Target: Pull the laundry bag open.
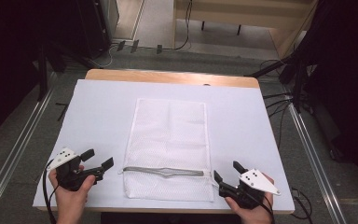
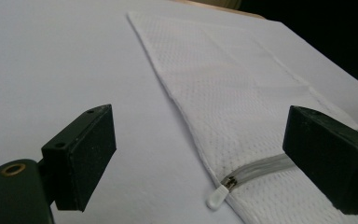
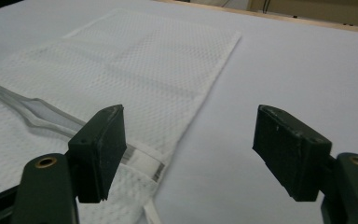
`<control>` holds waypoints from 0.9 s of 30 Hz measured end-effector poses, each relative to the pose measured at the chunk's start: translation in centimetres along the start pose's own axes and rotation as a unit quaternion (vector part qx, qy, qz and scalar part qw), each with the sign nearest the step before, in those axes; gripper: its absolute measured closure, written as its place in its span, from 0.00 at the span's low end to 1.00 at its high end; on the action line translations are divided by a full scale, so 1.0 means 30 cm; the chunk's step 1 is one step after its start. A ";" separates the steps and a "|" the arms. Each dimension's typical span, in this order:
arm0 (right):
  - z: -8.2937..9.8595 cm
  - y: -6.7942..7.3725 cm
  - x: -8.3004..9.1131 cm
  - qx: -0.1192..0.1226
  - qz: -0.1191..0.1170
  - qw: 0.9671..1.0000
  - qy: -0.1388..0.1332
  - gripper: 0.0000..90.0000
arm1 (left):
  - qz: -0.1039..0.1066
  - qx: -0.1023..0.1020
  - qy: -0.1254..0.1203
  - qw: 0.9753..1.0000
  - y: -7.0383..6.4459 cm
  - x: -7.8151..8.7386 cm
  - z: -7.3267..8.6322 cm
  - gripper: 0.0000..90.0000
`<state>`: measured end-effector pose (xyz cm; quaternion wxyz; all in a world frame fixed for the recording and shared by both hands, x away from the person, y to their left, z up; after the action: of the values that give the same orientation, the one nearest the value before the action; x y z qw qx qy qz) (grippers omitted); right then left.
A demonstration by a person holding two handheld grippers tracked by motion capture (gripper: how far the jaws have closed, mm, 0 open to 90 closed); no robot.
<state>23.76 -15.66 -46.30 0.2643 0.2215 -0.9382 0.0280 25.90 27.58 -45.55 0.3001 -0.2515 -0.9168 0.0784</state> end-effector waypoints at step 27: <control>0.030 -0.322 0.047 -0.074 0.045 0.996 -0.003 0.26 | -0.028 -0.023 -0.045 0.998 0.109 0.093 0.001 0.00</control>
<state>26.40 -25.09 -46.97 0.2755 0.1590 -0.9476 -0.0307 25.29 31.81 -45.11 0.2553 -0.2286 -0.9375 0.0602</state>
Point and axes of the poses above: each handheld gripper's, and its own axes: x roughly backward along the jaws, z roughly out of its underside, y roughly to its left, the point moved 5 cm from there along -x, roughly forward along the jaws, and after that the axes turned 5 degrees about y, right-handed, at the moved point
